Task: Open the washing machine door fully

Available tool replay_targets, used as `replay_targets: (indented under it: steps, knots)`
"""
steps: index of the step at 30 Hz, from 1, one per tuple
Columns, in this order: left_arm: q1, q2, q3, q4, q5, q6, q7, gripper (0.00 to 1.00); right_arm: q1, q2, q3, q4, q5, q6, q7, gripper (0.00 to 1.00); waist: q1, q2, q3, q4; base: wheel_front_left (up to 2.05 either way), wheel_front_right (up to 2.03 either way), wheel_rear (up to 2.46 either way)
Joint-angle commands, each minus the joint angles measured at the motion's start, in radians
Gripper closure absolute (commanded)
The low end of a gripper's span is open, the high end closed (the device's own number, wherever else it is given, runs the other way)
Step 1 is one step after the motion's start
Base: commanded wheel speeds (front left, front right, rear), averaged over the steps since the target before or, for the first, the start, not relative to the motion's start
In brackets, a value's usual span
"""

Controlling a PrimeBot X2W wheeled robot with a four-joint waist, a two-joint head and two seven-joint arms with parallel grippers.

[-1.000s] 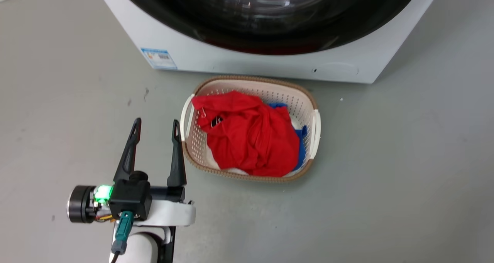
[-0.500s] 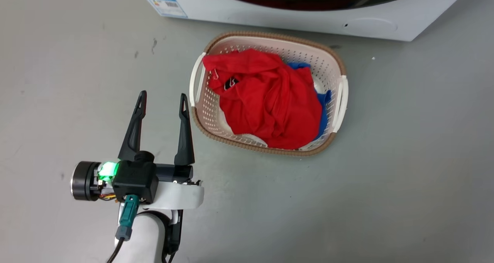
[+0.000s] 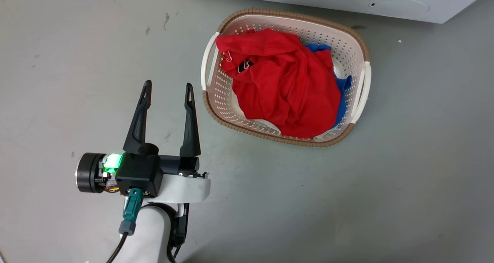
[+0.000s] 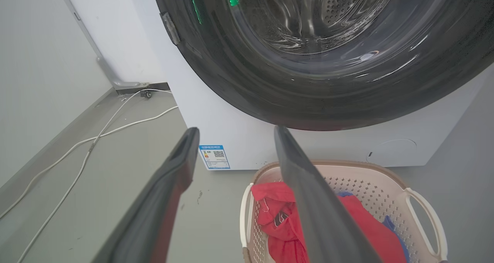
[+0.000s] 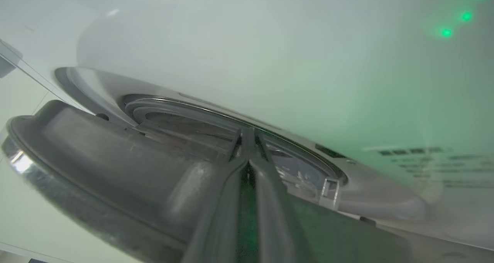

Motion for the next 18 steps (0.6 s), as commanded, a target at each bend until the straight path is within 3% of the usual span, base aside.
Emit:
replay_targets:
  steps: [1,18]
  knots:
    - [-0.012,-0.001,0.000,0.003,-0.002,0.006,-0.003,0.00,0.044,0.034,0.032,-0.021,-0.005,0.003,0.023,1.00,-0.0001,0.0000,-0.004,-0.004,0.00,0.00,0.00]
    - [0.015,0.016,0.021,0.010,0.008,-0.001,-0.003,0.00,0.350,0.039,0.042,-0.299,0.056,0.003,0.090,1.00,-0.0001,0.0000,-0.073,-0.052,0.00,0.00,0.00]
